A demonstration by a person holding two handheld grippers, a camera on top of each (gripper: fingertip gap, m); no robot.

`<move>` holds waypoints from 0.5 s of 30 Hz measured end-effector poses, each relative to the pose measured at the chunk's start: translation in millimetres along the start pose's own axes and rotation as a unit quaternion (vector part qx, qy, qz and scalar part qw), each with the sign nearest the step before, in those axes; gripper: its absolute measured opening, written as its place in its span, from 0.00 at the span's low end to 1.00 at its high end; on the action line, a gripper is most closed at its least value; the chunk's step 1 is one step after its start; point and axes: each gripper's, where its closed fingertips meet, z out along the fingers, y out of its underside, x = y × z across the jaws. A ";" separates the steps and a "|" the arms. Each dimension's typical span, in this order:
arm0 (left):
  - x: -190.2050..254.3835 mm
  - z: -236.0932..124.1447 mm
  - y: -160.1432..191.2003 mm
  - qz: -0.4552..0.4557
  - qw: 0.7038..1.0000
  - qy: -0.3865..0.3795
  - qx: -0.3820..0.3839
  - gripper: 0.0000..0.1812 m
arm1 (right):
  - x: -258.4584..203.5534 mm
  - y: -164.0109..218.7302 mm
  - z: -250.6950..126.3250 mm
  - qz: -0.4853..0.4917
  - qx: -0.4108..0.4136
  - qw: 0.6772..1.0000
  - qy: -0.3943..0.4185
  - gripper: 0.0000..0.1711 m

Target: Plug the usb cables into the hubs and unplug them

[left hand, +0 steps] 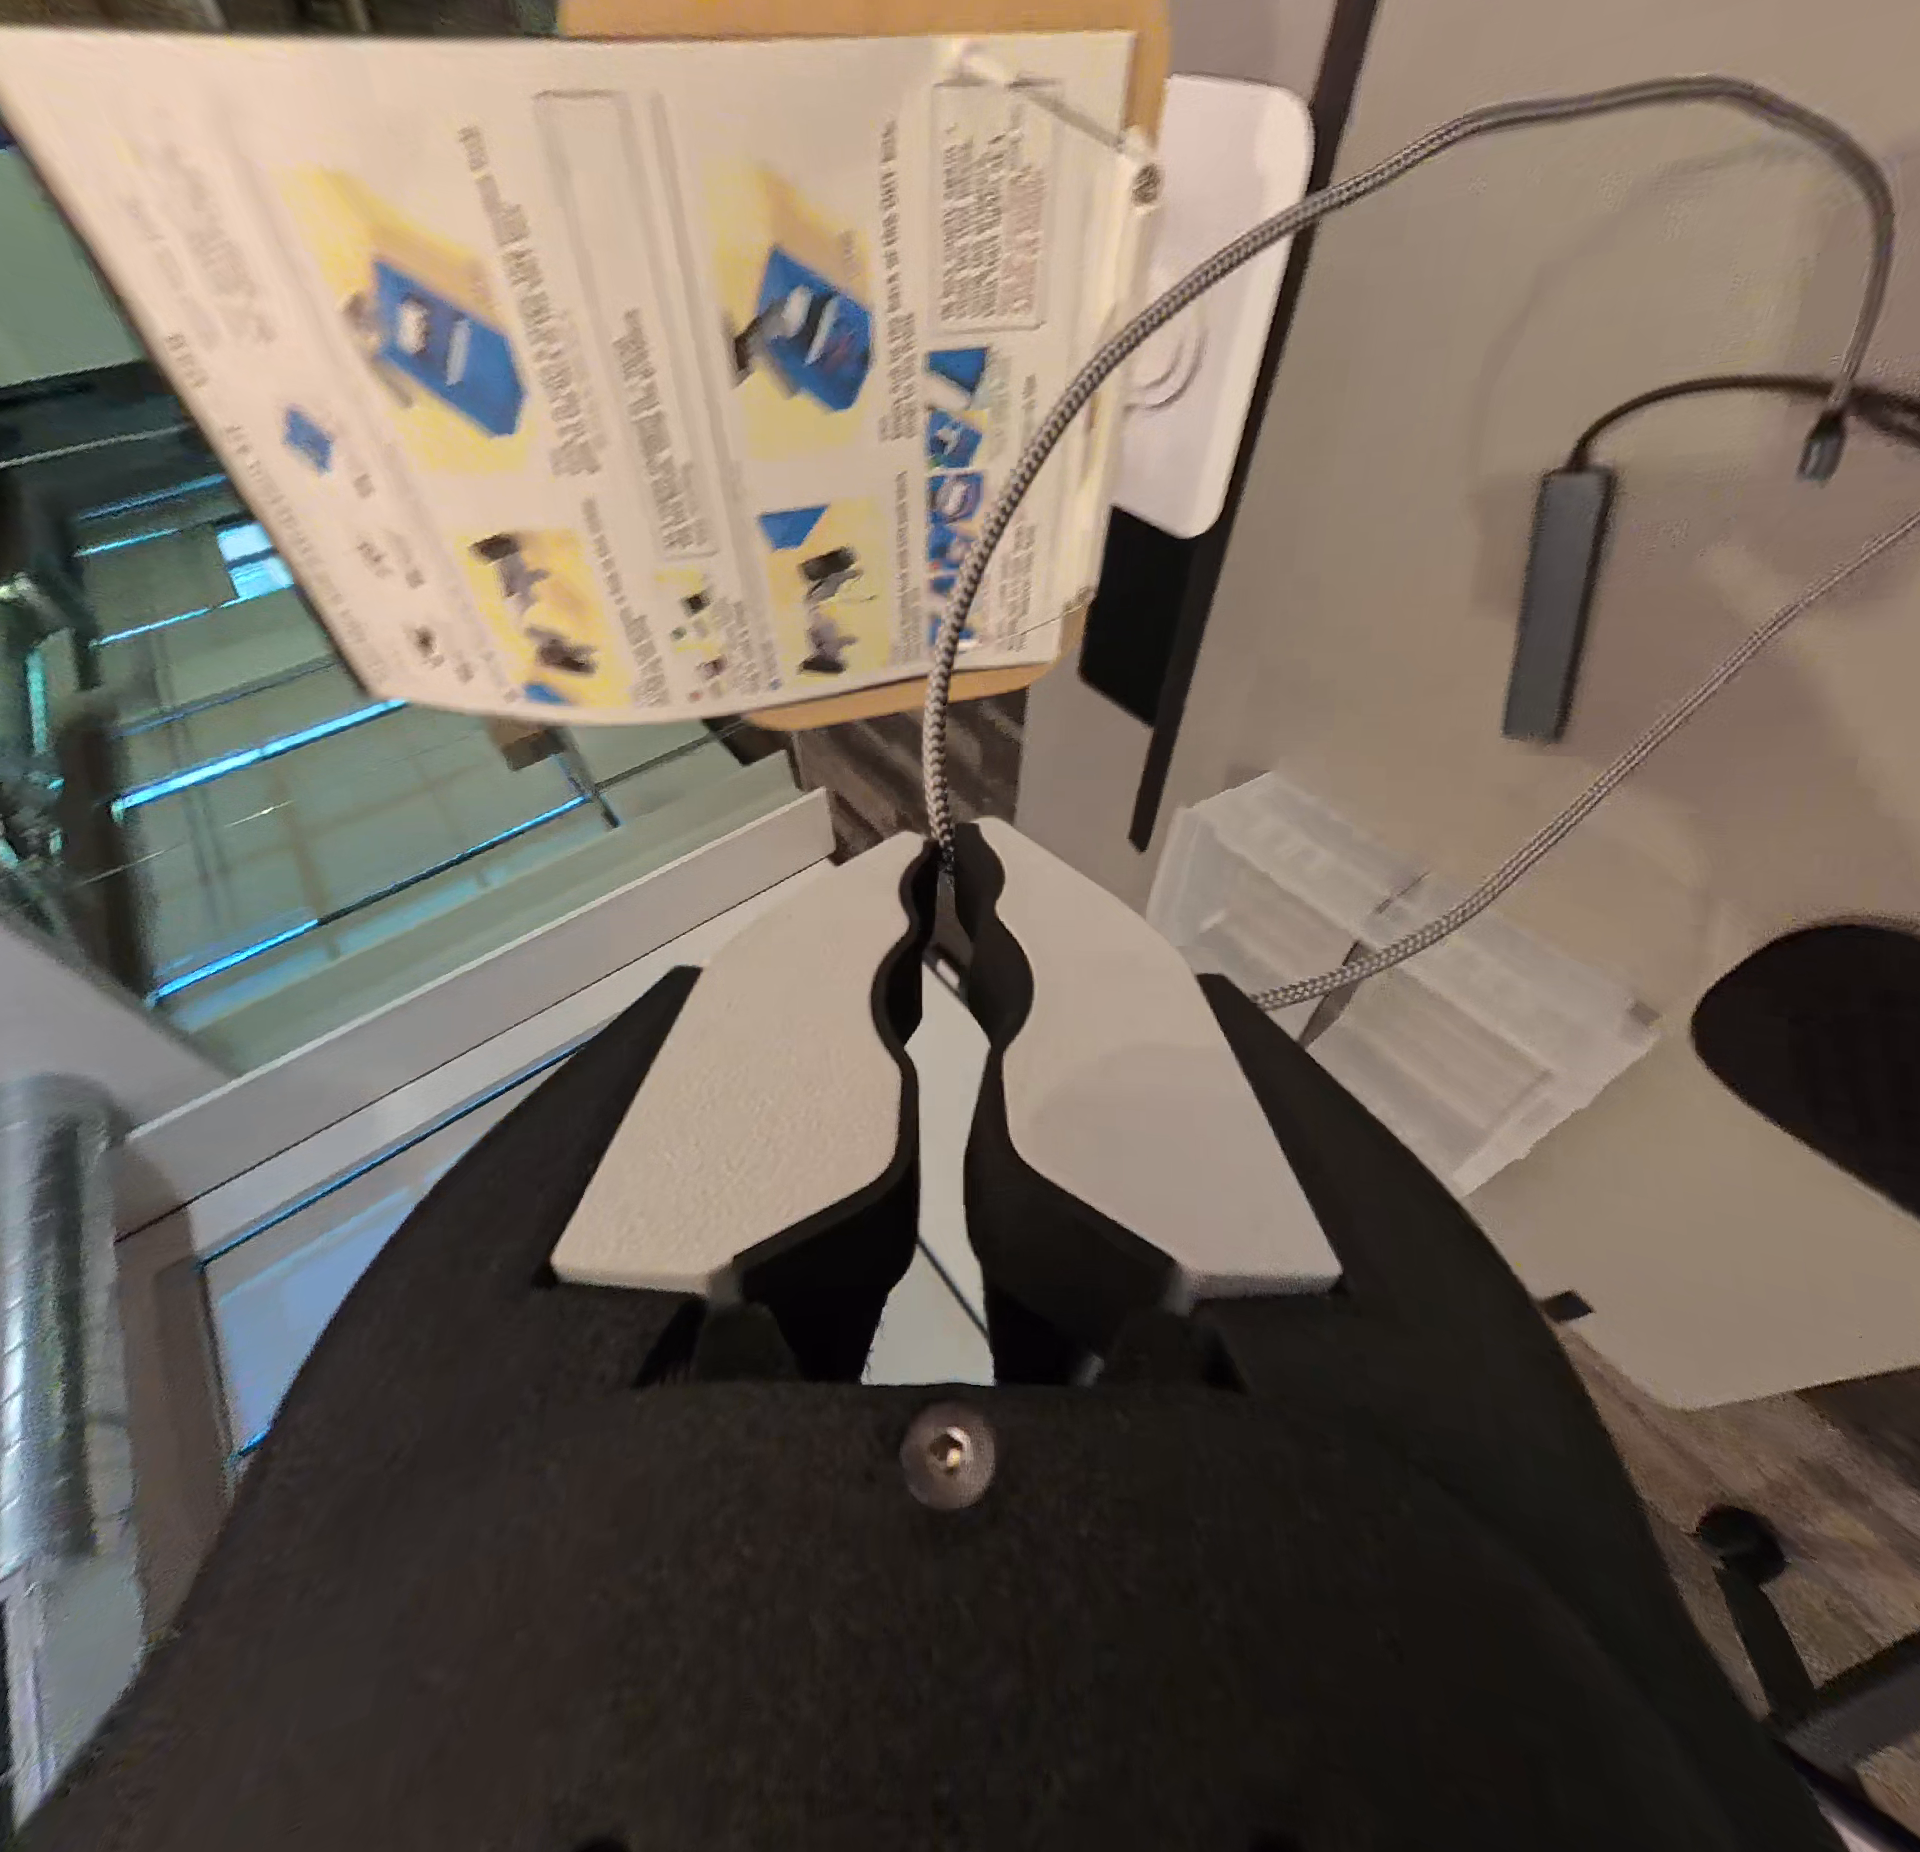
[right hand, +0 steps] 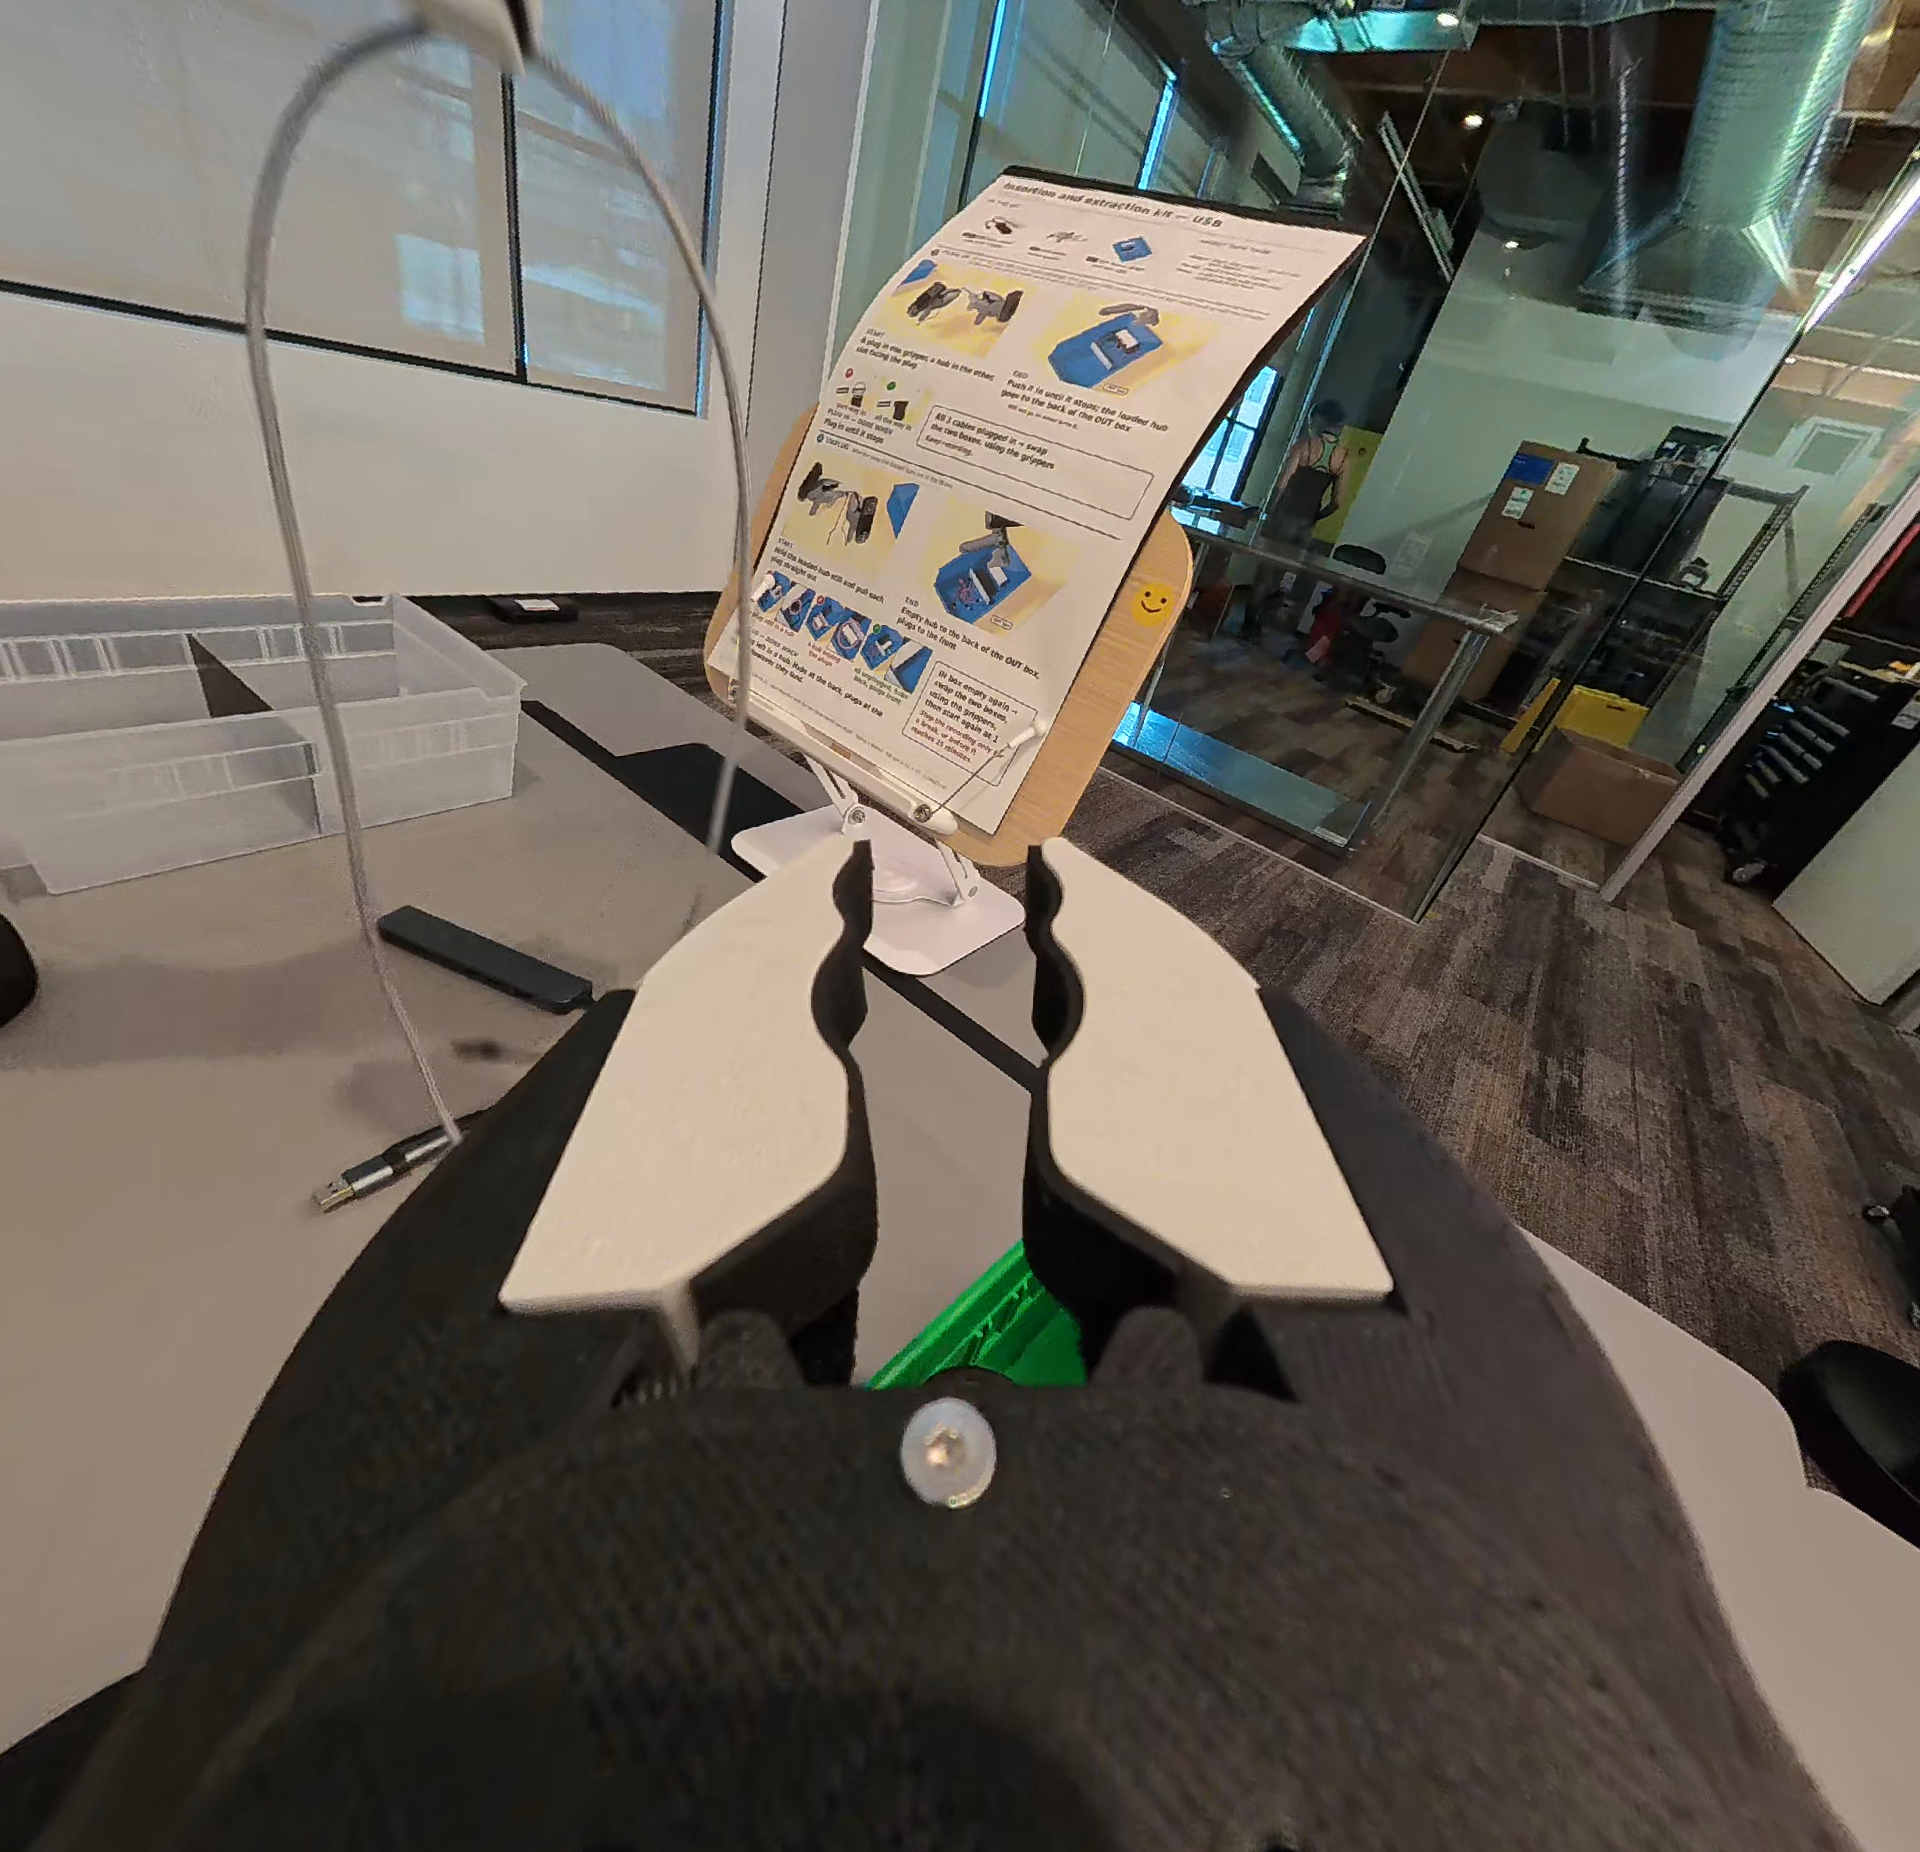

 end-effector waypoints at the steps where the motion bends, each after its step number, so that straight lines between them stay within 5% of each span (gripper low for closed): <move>1: 13.8 9.7 -7.4 0.001 1.000 0.018 0.005 0.02 | 0.2 0.5 -0.1 -0.001 -0.001 1.000 0.000 0.17; 8: 118.1 51.0 -38.7 -0.043 0.985 0.162 0.051 0.02 | 2.4 7.6 1.7 -0.001 -0.014 1.000 -0.001 0.17; 15: 244.0 84.8 -39.2 -0.132 0.939 0.304 0.091 0.02 | 3.8 13.8 3.7 -0.001 -0.029 1.000 0.001 0.17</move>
